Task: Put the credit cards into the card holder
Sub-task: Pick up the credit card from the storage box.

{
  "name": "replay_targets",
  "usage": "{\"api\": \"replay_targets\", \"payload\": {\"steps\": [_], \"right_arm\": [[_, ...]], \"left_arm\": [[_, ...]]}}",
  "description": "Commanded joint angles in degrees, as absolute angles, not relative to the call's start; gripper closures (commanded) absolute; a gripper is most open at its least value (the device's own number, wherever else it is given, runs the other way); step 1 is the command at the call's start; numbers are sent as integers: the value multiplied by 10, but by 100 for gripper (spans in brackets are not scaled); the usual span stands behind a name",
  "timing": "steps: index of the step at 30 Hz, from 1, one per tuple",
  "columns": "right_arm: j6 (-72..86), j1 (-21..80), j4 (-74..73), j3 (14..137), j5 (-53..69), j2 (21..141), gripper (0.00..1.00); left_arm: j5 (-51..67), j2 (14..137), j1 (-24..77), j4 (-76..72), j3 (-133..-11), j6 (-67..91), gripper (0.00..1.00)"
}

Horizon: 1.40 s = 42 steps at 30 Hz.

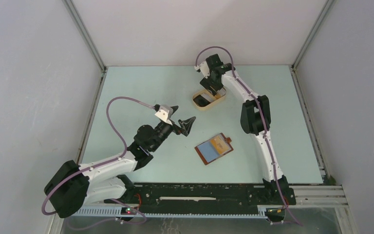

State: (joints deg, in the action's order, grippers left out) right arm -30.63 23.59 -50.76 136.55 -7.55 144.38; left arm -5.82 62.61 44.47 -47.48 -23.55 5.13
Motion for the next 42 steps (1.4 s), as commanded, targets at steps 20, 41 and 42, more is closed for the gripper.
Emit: {"api": "replay_targets", "payload": {"steps": [20,41,42], "right_arm": [[-305,230,-490,1391,-114,1421,29],[-309,231,-491,1383,-127,1393,31],[-309,231,-490,1382,-127,1392,31]], "left_arm": [[-61,627,442,-502,-218,56,0],[-59,627,441,-504,-217,57,0],[-59,626,441,-504,-217,57,0]]}}
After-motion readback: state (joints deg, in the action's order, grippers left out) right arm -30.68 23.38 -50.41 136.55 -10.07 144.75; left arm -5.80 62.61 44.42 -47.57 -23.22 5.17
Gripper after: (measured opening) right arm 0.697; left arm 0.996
